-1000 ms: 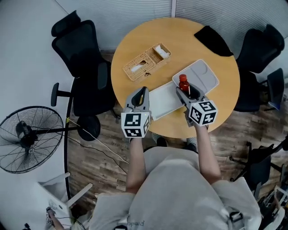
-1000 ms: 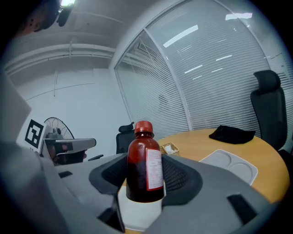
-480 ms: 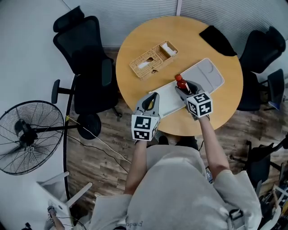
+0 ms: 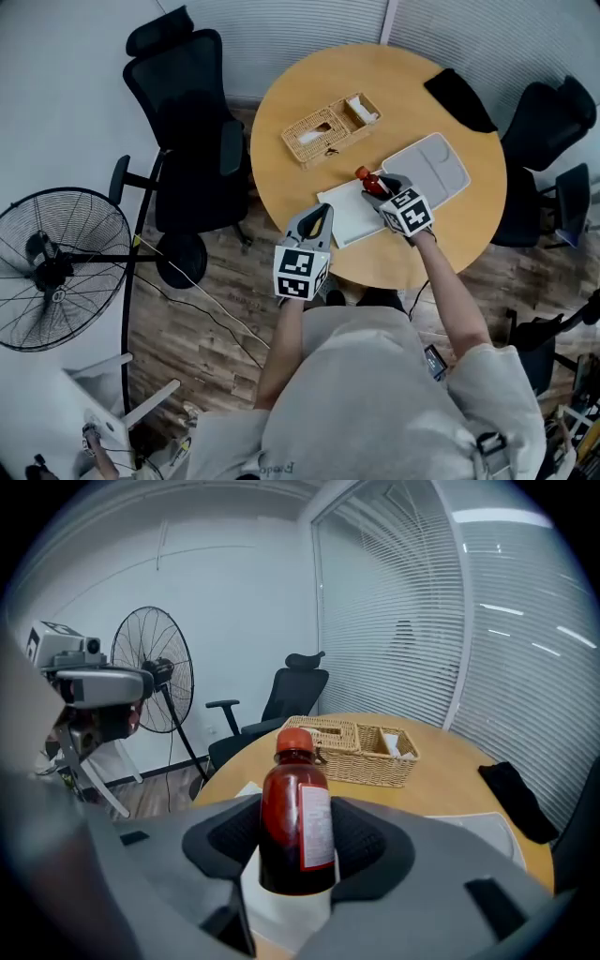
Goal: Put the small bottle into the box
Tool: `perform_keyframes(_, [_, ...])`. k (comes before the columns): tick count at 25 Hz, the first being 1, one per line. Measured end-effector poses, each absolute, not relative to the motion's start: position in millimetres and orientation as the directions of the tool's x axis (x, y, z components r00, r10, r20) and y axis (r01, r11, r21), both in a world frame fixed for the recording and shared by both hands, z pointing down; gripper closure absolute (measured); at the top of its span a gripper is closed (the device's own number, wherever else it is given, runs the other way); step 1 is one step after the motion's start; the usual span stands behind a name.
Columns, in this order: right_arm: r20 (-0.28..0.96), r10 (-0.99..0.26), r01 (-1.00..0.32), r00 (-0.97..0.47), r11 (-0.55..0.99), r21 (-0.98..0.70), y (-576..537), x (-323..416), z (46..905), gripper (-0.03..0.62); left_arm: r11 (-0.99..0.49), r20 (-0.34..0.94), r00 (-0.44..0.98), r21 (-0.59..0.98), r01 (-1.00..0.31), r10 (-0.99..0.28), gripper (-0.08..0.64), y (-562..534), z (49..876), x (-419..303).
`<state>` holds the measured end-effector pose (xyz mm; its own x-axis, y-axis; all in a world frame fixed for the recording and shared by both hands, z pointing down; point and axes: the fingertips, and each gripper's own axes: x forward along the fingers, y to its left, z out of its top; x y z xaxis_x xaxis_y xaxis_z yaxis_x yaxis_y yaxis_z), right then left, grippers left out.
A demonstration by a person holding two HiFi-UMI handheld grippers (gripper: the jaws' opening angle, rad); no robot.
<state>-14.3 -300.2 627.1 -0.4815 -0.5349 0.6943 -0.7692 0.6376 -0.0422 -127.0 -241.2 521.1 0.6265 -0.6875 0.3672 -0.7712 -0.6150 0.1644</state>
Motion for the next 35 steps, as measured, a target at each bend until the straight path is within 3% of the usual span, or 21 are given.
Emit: perform_keyframes(35, [0.898, -0.171, -0.512, -0.405, 0.856, -0.068, -257, -68, 726, 0.364, -0.494, 0.338, 0.546, 0.233, -0.838, -0.767, 0.531, -221, 514, -180])
